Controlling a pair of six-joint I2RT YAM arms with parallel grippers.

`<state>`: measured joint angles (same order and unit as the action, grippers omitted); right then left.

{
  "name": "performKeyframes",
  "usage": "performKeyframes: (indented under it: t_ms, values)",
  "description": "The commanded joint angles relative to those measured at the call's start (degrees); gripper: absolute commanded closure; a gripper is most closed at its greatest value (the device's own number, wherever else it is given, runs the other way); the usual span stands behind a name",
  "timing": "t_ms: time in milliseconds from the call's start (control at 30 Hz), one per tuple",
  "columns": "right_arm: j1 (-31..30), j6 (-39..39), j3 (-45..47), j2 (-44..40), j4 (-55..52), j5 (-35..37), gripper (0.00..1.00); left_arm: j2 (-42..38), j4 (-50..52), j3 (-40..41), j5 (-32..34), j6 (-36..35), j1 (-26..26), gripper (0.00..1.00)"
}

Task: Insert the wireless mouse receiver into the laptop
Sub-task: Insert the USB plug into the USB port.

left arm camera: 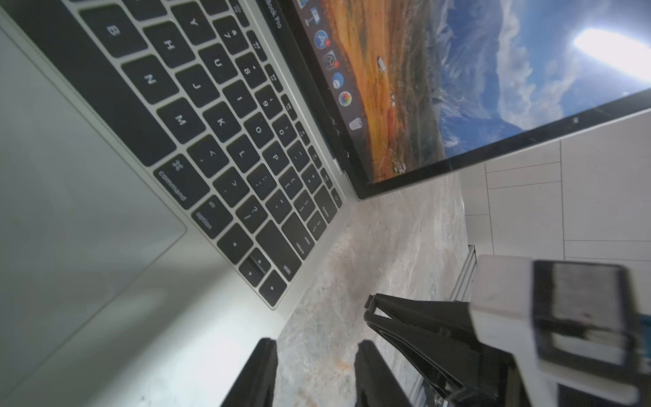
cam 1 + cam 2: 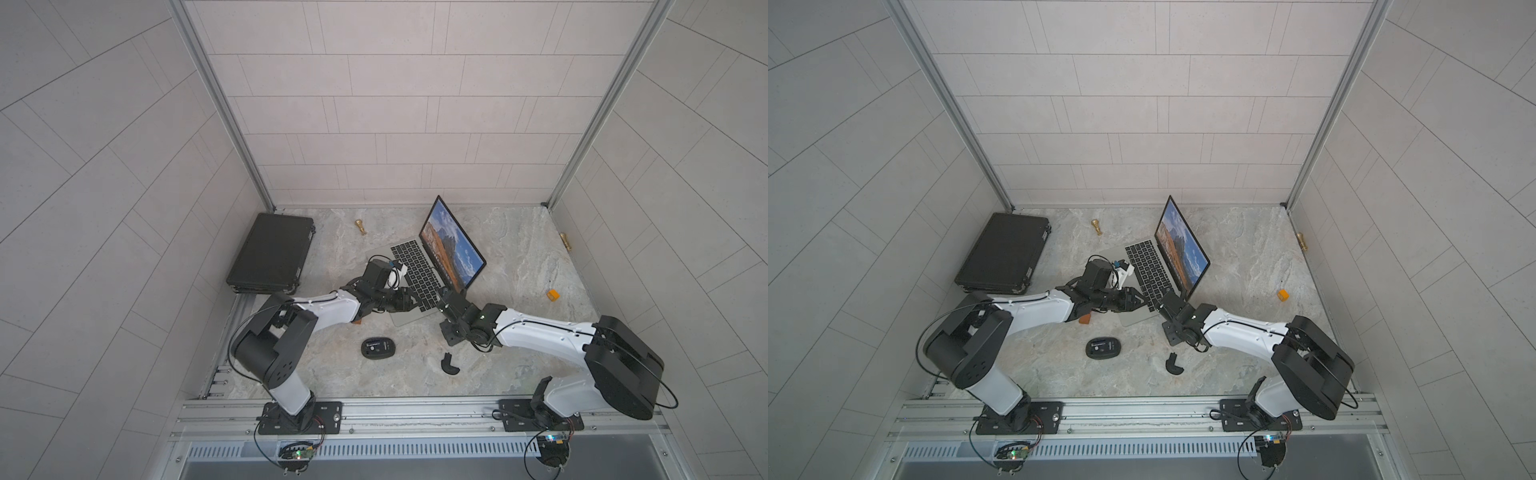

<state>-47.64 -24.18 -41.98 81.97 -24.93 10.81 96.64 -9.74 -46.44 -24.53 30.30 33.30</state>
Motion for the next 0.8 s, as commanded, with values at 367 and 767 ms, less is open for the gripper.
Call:
performKeyframes:
  t_ms: [367,767]
  values:
    - [6.2,8.6,-1.9,6.1,6.6,-4.6,0.89,9.0,3.9,-4.8,-0.3,-8.3,0.4,0.62]
    - [6.2,8.5,-5.7,10.6,4.7,0.2,0.90,8.2,4.8,-4.0,0.6,-8.5,0.2,0.62]
